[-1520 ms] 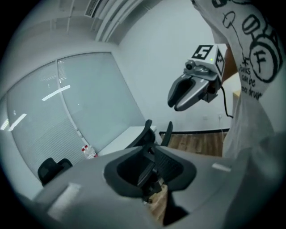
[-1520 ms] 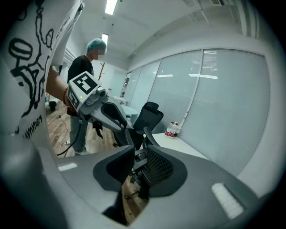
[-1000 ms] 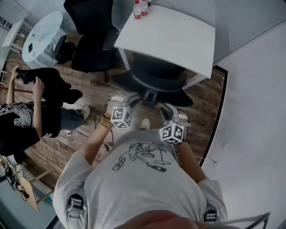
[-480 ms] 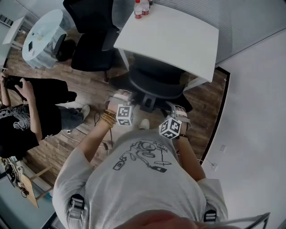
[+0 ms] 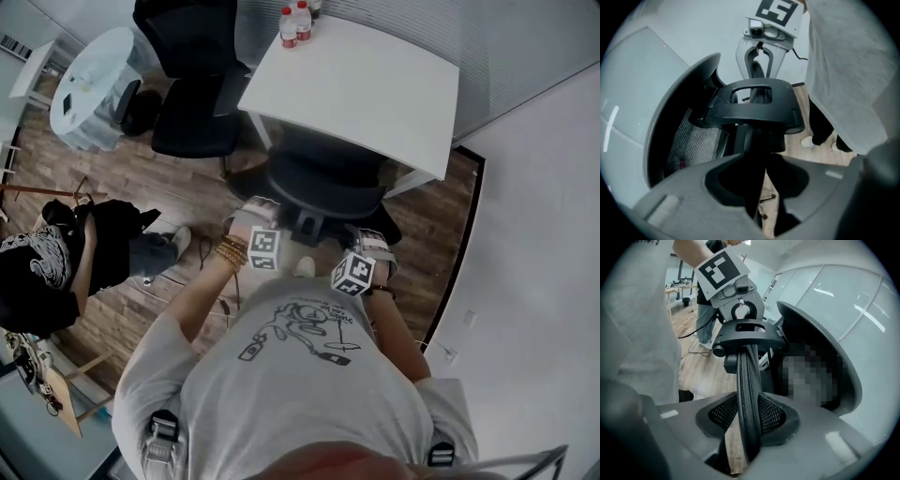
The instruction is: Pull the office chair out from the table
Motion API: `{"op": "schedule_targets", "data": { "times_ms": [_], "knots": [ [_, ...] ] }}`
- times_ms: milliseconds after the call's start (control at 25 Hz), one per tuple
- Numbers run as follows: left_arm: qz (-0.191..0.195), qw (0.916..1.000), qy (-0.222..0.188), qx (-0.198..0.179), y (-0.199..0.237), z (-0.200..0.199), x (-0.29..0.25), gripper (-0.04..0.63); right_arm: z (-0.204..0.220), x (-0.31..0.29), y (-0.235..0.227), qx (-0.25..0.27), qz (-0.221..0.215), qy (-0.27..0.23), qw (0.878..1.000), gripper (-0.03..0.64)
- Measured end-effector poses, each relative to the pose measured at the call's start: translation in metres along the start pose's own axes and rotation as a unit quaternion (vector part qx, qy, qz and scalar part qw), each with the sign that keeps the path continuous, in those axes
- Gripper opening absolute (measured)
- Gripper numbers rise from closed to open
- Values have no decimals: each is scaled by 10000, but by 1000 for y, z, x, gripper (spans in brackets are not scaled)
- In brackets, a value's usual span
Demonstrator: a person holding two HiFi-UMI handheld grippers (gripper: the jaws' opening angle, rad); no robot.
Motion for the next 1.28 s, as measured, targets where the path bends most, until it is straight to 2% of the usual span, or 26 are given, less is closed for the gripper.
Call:
{"op": "schedule_targets", "data": {
  "times_ms": [760, 1280],
  "knots": [
    [-34, 9999, 76, -63, -17, 2, 8, 120, -6, 4, 23, 107, 72, 60, 9999, 121],
    [-64, 9999, 41, -147, -56, -6, 23, 117, -3, 20, 63, 152, 195, 125, 9996, 117]
  ]
}}
Point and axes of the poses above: the fingertips, and each gripper's own axes: x backward along the fingers, y to its left, z out of its underside, the point moved 10 cm from there along x, backward along the fingers
